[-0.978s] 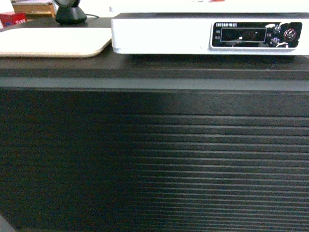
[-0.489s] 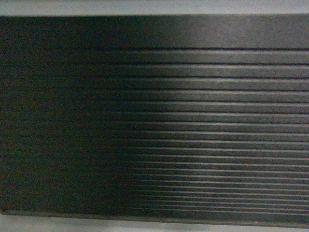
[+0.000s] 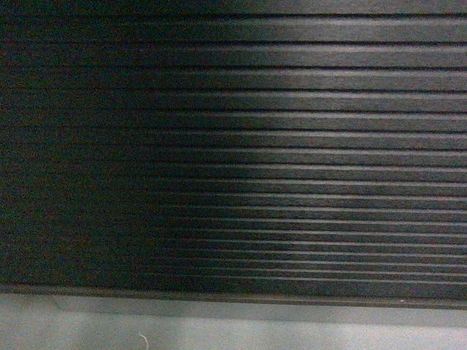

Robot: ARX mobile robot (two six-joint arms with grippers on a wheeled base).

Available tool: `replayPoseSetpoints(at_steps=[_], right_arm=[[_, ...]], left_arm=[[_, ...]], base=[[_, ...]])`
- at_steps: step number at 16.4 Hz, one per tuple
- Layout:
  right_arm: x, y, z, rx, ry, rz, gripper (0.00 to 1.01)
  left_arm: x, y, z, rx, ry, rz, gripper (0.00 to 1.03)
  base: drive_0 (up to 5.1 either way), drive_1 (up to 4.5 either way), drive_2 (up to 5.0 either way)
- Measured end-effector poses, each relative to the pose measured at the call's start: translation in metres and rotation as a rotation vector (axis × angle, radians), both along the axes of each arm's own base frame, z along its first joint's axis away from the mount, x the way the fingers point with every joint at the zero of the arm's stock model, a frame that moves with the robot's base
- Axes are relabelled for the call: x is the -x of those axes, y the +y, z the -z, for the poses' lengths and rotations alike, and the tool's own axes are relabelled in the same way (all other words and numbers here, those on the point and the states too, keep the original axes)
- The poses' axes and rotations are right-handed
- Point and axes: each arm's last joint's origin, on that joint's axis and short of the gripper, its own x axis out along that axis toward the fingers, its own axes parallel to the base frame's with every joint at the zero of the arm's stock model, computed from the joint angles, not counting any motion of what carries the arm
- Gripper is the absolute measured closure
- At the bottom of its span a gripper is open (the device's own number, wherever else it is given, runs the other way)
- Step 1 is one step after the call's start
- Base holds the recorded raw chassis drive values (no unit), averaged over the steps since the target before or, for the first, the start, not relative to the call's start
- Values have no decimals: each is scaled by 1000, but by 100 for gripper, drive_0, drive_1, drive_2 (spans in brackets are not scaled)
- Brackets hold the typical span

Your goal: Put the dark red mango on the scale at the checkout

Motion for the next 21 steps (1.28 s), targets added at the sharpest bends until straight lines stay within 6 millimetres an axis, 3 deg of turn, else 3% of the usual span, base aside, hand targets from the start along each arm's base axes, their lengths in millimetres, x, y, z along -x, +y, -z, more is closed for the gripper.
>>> replayPoseSetpoints(at_steps=[21], right_arm=[[0,0,0,0,-2,-1,3]], left_arm=[[0,0,0,0,-2,0,5]], base=[[0,0,0]])
